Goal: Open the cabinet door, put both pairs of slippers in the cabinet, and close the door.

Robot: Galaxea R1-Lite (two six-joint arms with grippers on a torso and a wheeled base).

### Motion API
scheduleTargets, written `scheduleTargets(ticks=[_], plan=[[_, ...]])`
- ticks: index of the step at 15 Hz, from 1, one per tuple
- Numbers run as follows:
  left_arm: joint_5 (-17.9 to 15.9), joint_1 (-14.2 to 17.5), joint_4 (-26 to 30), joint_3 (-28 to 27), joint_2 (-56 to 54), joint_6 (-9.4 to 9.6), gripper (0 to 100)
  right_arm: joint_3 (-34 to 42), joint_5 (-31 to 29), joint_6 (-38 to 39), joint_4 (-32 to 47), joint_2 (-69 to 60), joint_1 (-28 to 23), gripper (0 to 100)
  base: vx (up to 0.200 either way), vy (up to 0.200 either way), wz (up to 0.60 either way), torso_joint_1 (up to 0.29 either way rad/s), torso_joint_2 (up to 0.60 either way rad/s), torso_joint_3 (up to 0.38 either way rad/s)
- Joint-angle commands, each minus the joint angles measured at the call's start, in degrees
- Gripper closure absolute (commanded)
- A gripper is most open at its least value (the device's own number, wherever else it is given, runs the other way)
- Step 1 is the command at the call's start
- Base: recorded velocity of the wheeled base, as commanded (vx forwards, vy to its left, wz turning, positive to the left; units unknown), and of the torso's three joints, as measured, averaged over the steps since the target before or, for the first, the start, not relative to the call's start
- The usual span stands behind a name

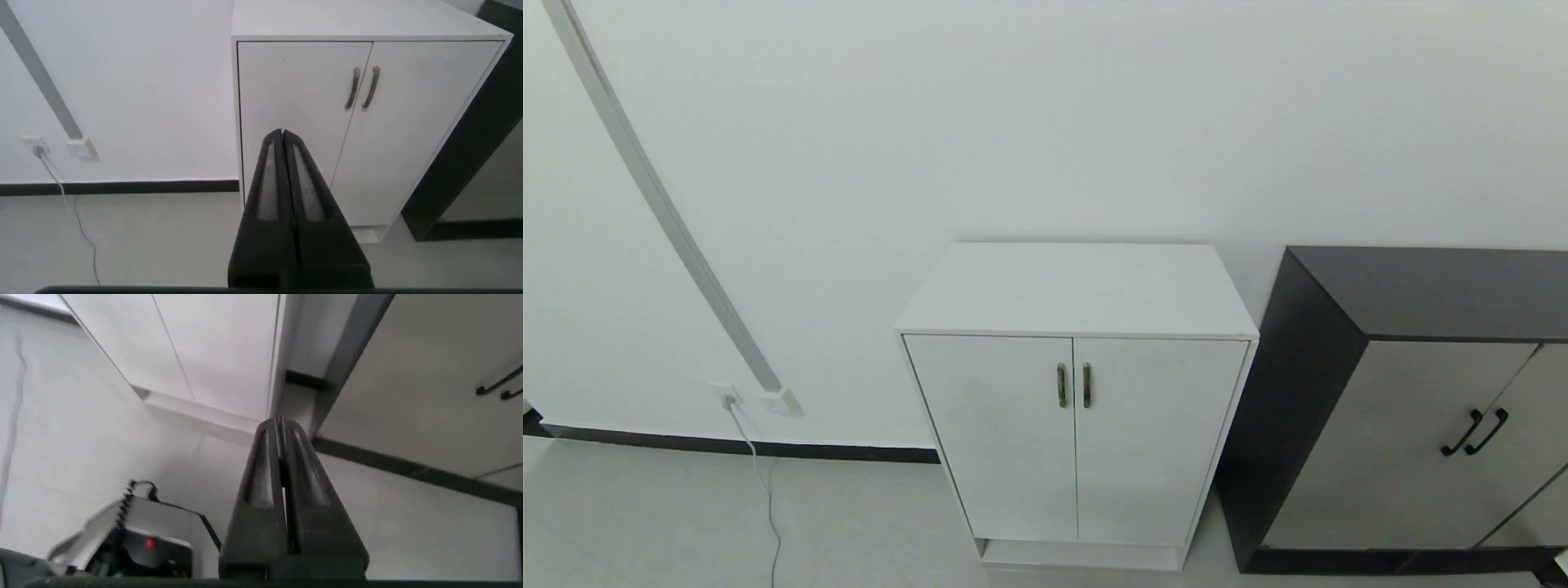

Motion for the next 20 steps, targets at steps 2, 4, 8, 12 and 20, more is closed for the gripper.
scheduleTargets(ticks=[2,4,8,12,20], plan=[[0.02,-0.02,0.02,0.00,-0.01,-0.02,100,1.91,3.28,-0.12,2.67,-5.71,0.14,100,0.000,0.000,0.00,0.000,0.00,0.000],[0.02,-0.02,0.02,0.00,-0.01,-0.02,100,3.67,5.48,-1.71,3.55,-7.30,0.23,100,0.000,0.000,0.00,0.000,0.00,0.000],[0.02,-0.02,0.02,0.00,-0.01,-0.02,100,4.64,7.85,-4.61,5.48,-10.02,0.31,100,0.000,0.000,0.00,0.000,0.00,0.000],[0.02,-0.02,0.02,0.00,-0.01,-0.02,100,4.72,7.41,-4.08,5.48,-9.93,0.23,100,0.000,0.000,0.00,0.000,0.00,0.000],[0.02,-0.02,0.02,0.00,-0.01,-0.02,100,4.72,0.99,0.67,5.66,-12.48,-3.29,100,0.000,0.000,0.00,0.000,0.00,0.000]])
